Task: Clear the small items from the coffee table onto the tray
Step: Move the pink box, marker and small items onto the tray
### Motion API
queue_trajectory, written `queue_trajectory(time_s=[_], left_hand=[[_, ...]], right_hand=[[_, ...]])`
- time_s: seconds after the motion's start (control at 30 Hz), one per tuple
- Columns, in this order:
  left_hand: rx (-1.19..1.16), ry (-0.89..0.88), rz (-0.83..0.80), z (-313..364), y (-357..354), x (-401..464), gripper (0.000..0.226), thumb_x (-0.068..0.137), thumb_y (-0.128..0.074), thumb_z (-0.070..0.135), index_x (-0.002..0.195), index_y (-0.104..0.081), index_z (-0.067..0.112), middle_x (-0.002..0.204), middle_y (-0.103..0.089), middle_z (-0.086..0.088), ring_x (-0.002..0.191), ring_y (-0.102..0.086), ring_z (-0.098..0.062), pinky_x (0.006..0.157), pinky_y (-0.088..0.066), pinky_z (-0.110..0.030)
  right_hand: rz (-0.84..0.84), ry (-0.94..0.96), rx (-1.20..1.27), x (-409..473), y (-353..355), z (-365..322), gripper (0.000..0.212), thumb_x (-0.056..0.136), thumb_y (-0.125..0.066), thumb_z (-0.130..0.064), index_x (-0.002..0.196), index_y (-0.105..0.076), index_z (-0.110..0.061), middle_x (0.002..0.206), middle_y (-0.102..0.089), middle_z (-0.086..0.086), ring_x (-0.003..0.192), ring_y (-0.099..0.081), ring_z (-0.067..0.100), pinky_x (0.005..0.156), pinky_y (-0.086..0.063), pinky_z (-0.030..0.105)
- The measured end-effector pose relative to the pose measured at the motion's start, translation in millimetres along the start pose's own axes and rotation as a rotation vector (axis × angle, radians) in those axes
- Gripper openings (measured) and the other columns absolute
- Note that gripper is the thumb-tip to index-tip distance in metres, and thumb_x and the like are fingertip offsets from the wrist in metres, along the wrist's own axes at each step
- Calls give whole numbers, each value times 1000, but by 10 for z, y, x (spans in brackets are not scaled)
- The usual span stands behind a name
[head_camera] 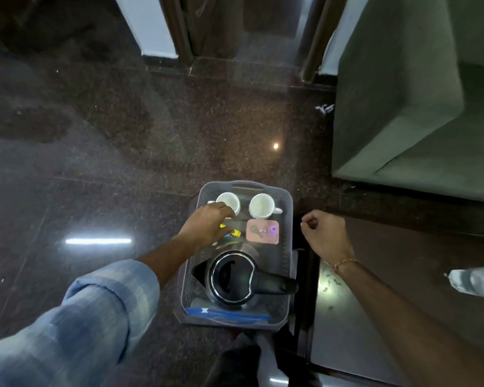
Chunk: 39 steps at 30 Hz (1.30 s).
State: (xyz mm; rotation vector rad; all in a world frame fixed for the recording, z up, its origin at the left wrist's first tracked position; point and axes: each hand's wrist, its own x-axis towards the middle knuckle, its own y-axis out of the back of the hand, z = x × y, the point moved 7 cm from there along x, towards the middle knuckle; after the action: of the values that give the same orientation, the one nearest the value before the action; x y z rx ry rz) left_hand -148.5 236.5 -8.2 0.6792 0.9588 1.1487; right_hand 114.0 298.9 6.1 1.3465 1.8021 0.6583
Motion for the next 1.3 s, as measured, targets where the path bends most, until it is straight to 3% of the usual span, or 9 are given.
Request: queue_trajectory(time_s=[0.13,0.37,0.53,0.63,0.77,0.93,1.03,1.3], left_hand=[[51,-153,68,751,429,267,37,79,-76,34,109,-69,13,113,-68,-6,105,-63,-27,87,-50,-38],[135,-529,92,2965,502,625,52,79,-70,54,116,-64,20,115,-63,-2,109,-58,-21,91,-48,-37],[132,-680,36,4440,-134,788,54,77,-72,56,117,-64,20,115,-63,0,106,-59,-18,89,-49,-35],[145,-741,-47,5215,-718,826,56,77,-69,60,118,-63,22,117,-61,2,109,-56,-16,90,-48,-33],[136,-791,-117,6064,-1444,900,57,75,-71,59,118,-63,22,120,-60,5,111,-54,-14,92,-45,-29],[79,-842,-258,6793,-2363,907,61,73,-75,55,120,-60,19,125,-57,3,117,-50,-14,100,-42,-30],[85,-884,-321,7017,-2865,928,68,73,-76,53,128,-57,18,131,-55,0,123,-47,-16,105,-39,-30],[107,-815,-458,6787,-3743,1008,89,72,-76,54,146,-38,22,143,-46,1,132,-40,-15,109,-30,-25]], right_hand=[[96,-61,6,-200,601,352,6,81,-70,-15,86,-74,-17,80,-76,4,79,-72,20,79,-58,31],[303,-122,47,-620,2042,1069,15,79,-71,-14,94,-72,-13,87,-75,7,84,-72,24,81,-58,34],[468,-220,108,-1063,2957,2186,27,79,-70,-14,106,-70,-9,103,-72,11,94,-69,28,89,-55,38],[540,-299,120,-1410,3414,3104,33,77,-71,-8,109,-69,-2,106,-71,16,99,-67,31,91,-49,32],[525,-438,65,-1854,3833,4299,32,77,-71,-9,108,-68,-2,108,-69,17,103,-64,34,90,-48,35],[507,-555,142,-2119,3855,5356,34,81,-72,-24,112,-67,-11,111,-67,13,104,-62,31,90,-48,33],[447,-553,141,-2081,3619,5768,46,76,-72,-17,120,-63,-7,117,-65,18,109,-62,36,93,-47,33],[91,-609,67,-1637,2704,6478,67,84,-70,-24,142,-39,-8,131,-57,21,116,-58,38,97,-49,41]])
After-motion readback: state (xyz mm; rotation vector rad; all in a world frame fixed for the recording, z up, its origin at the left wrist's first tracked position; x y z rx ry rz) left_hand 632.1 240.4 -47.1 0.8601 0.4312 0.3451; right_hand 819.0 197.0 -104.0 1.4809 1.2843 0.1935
